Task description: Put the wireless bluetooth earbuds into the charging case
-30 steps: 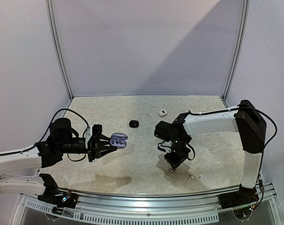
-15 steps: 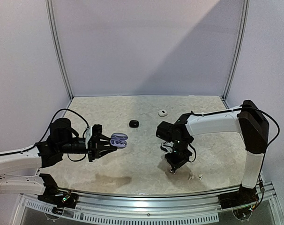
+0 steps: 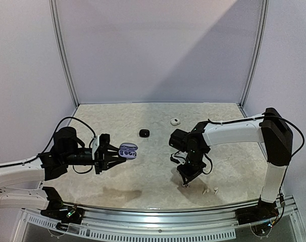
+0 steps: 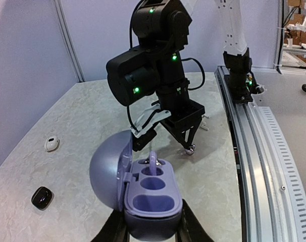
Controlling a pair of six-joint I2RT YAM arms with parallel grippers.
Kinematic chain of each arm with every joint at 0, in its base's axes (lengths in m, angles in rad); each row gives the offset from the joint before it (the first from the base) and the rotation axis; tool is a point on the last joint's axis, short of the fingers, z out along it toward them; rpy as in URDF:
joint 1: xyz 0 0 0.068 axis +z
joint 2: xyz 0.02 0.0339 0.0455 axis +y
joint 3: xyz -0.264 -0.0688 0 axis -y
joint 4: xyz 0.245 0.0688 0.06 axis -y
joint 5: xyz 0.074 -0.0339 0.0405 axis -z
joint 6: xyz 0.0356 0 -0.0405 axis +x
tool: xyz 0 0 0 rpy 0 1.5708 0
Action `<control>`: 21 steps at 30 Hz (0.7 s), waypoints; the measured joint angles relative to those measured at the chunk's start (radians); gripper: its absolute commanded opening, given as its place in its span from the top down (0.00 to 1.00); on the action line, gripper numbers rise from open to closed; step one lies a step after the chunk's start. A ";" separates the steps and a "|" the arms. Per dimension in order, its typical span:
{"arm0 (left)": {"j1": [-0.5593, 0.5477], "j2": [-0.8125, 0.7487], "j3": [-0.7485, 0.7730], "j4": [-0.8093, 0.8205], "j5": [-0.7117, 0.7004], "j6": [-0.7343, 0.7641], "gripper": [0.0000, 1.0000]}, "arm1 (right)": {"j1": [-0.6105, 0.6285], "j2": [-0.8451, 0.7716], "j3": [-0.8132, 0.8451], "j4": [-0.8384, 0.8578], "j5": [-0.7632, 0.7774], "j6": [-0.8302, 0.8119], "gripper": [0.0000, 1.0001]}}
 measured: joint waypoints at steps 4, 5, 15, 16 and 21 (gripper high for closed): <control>0.000 -0.001 0.000 -0.002 0.000 0.000 1.00 | 0.000 0.000 -0.002 0.004 -0.013 -0.049 0.74; 0.000 -0.003 0.000 -0.003 0.000 0.001 1.00 | 0.000 0.000 -0.004 0.008 -0.019 -0.057 0.74; 0.000 -0.006 0.000 -0.005 0.000 0.004 1.00 | 0.004 -0.002 -0.057 0.062 -0.082 -0.074 0.75; 0.000 -0.006 0.000 -0.005 0.000 0.004 1.00 | 0.006 -0.003 -0.059 0.066 -0.087 -0.074 0.75; 0.000 -0.006 0.000 -0.008 0.000 0.004 1.00 | 0.022 -0.003 -0.062 0.088 -0.113 -0.072 0.75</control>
